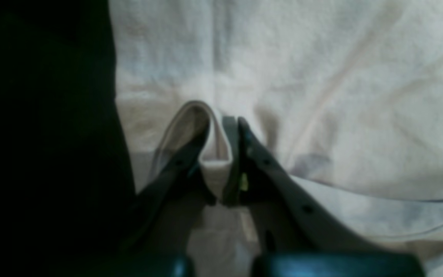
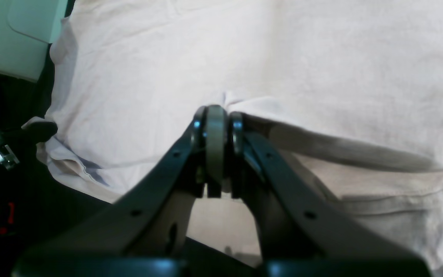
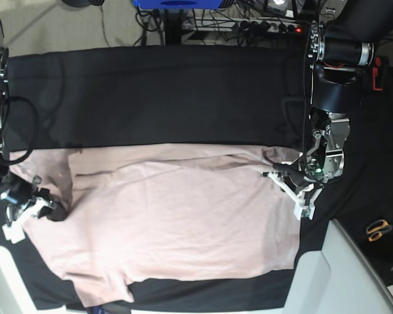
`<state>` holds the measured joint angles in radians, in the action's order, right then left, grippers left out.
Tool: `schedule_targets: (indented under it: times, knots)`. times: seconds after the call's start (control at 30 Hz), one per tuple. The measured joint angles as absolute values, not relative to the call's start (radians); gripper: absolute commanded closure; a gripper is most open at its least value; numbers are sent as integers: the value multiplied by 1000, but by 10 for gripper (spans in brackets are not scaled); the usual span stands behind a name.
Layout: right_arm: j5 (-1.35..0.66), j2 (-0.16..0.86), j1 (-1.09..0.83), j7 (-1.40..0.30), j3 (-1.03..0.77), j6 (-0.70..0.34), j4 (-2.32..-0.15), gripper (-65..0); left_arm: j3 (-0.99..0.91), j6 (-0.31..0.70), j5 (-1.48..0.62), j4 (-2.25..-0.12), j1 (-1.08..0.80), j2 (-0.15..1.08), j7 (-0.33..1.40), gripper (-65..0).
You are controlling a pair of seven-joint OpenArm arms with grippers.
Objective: Fold the T-shirt properly
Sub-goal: 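Lower the held edge and open both grippers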
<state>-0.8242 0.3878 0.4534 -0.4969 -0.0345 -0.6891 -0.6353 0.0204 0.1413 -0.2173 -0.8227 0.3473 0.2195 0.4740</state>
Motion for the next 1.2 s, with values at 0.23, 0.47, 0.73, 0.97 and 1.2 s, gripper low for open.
schedule_targets:
  times: [0.23,0.47,0.73,0.97,1.2]
  knots:
    - [-824,388,453,-497,-35,-689,-635,-2,20,141,-218,-829,374,220,475,0]
    - [-823,388,464,-497,-35,-689,-635,0,20,141,-217,-862,363,220,482,0]
    - [-823,377,467,-496,-37,-689,-637,0,20,141,-217,-862,362,220,478,0]
    - [-831,368,456,-411,-37,-689,-637,-42,1,142,-224,-862,361,219,478,-174]
    - [-831,360,429,-413,-117,-690,-646,-348,-268,131,-216,-913,352,219,475,-535]
